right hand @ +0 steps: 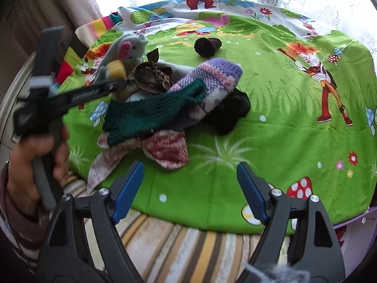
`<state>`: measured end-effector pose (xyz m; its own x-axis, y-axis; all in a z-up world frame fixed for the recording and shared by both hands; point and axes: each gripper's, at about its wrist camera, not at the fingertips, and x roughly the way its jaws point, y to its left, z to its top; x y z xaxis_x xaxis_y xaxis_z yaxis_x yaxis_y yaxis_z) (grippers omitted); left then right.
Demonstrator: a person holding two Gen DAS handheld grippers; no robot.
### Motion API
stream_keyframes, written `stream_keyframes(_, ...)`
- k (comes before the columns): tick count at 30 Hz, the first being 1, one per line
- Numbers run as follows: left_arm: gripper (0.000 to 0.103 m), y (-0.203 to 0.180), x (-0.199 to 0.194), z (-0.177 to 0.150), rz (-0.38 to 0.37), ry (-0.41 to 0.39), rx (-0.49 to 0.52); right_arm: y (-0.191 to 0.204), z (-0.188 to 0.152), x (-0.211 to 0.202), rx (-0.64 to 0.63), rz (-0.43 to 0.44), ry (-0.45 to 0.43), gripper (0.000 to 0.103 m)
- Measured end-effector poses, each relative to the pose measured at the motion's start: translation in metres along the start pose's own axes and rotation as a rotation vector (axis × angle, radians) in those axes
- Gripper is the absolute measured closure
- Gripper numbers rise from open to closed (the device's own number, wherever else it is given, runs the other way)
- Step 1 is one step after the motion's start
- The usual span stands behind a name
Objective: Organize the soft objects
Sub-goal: 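Grasp the yellow sponge with the left tool while the right tool grasps the green knit glove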
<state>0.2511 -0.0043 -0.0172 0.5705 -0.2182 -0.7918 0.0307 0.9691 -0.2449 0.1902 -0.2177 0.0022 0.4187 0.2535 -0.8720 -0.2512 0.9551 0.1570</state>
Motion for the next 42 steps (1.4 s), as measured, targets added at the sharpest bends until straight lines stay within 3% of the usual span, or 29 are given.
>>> stream_keyframes(2,0.077,0.003,-0.006,-0.011,-0.026,0.006,-0.009,0.005,0.008,0.006,-0.001,-0.013,-0.011,0.020)
stream_keyframes(8,0.080,0.009,-0.024,-0.026,-0.097,-0.011,-0.047,0.016,0.027,0.027,0.005,-0.055,-0.033,0.022)
stream_keyframes(14,0.080,0.030,-0.032,-0.042,-0.151,0.002,-0.122,0.022,0.037,0.040,-0.022,-0.061,-0.046,0.034)
stream_keyframes(16,0.080,0.037,-0.033,-0.044,-0.162,0.005,-0.155,0.024,0.039,0.044,-0.021,-0.052,-0.038,0.050)
stream_keyframes(21,0.080,0.047,-0.027,-0.048,-0.158,0.034,-0.198,0.035,0.042,0.050,-0.068,-0.051,-0.041,0.063)
stream_keyframes(33,0.075,0.058,-0.017,-0.049,-0.194,0.052,-0.249,0.054,0.047,0.065,-0.116,-0.022,-0.038,0.064)
stream_keyframes(36,0.076,0.060,-0.020,-0.048,-0.209,0.027,-0.253,0.055,0.048,0.066,-0.115,-0.019,-0.042,0.086)
stream_keyframes(42,0.082,0.054,-0.025,-0.046,-0.220,-0.002,-0.218,0.055,0.043,0.058,-0.112,-0.010,-0.057,0.090)
